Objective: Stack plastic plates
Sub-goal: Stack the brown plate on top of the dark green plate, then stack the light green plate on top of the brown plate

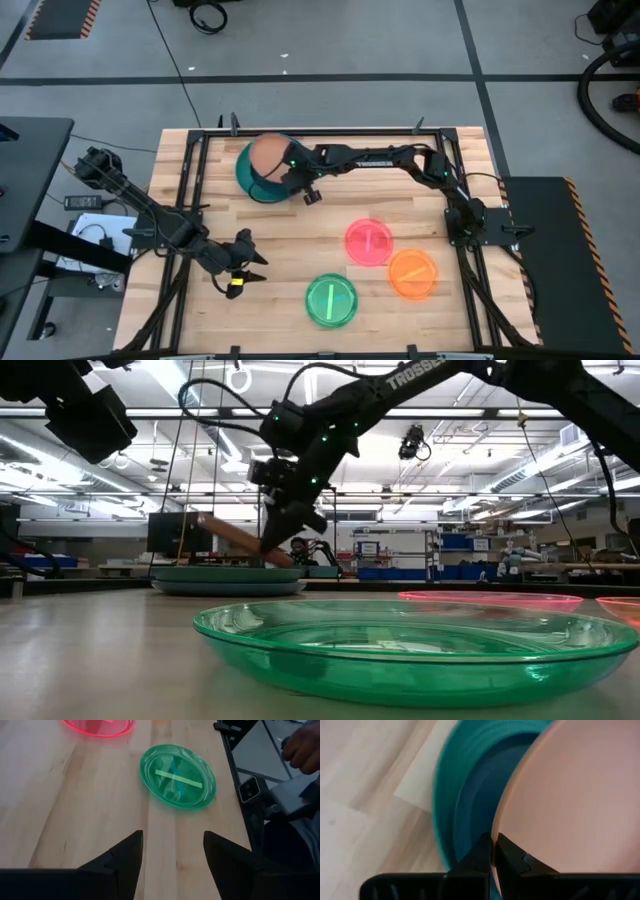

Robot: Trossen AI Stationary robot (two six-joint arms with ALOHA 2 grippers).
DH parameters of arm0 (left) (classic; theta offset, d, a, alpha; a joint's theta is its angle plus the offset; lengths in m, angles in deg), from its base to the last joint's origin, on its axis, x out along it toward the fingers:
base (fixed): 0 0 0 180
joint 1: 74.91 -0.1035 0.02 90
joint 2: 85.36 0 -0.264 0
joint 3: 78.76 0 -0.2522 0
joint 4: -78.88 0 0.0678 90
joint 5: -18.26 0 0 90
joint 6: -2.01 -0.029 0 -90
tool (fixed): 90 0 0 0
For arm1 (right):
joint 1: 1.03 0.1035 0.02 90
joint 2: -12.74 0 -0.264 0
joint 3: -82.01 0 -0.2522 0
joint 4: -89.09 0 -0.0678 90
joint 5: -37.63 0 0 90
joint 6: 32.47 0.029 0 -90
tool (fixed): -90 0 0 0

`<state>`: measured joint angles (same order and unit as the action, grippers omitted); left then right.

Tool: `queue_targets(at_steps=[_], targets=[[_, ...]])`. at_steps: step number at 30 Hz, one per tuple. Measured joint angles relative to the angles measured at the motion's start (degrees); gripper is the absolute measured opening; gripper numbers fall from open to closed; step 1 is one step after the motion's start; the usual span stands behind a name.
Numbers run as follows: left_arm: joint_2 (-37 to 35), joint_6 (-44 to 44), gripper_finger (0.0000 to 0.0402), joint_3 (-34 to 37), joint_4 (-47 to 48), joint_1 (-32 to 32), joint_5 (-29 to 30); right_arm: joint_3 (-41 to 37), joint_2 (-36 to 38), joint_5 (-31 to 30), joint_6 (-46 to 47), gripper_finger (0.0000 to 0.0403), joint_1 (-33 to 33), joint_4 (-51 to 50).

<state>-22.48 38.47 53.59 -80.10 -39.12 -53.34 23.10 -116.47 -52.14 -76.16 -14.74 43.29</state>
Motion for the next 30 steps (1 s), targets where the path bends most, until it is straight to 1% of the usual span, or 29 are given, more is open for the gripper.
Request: queue_targets(at_steps=[2,6,13,16,19,21,25,27,30], targets=[[0.0,0.4,0.0217,0.0,-0.1,0.0,0.0,-0.2,-0.2,0.7,0.7,0.002,-0.3,-2.1],[0.0,0.6,0.0217,0.0,0.1,0.1,0.0,-0.2,-0.3,1.7,1.2,0.0039,-0.4,-1.6],[0.0,0.8,0.0217,0.0,0.1,0.1,0.0,-0.2,-0.3,2.3,0.5,0.0098,-0.1,-1.2],[0.0,0.6,0.0217,0.0,0.3,0.1,0.0,0.5,0.0,2.1,2.8,0.0124,0.5,-1.8],[0.0,0.6,0.0217,0.0,1.9,0.1,0.5,2.7,0.9,-0.5,6.9,0.0139,1.6,-3.7],[0.0,2.2,0.0217,0.0,5.9,0.1,2.3,4.1,1.2,-3.0,11.0,0.0142,2.7,-4.4],[0.0,8.7,0.0217,0.0,18.3,0.0,7.8,5.9,1.1,-7.0,20.6,0.0141,5.4,-8.8],[0.0,11.5,0.0217,0.0,23.1,0.0,8.6,6.3,1.6,-7.1,24.2,0.014,6.8,-12.7],[0.0,13.8,0.0217,0.0,26.8,0.6,8.6,6.3,3.2,-5.6,30.7,0.0139,9.0,-17.5]])
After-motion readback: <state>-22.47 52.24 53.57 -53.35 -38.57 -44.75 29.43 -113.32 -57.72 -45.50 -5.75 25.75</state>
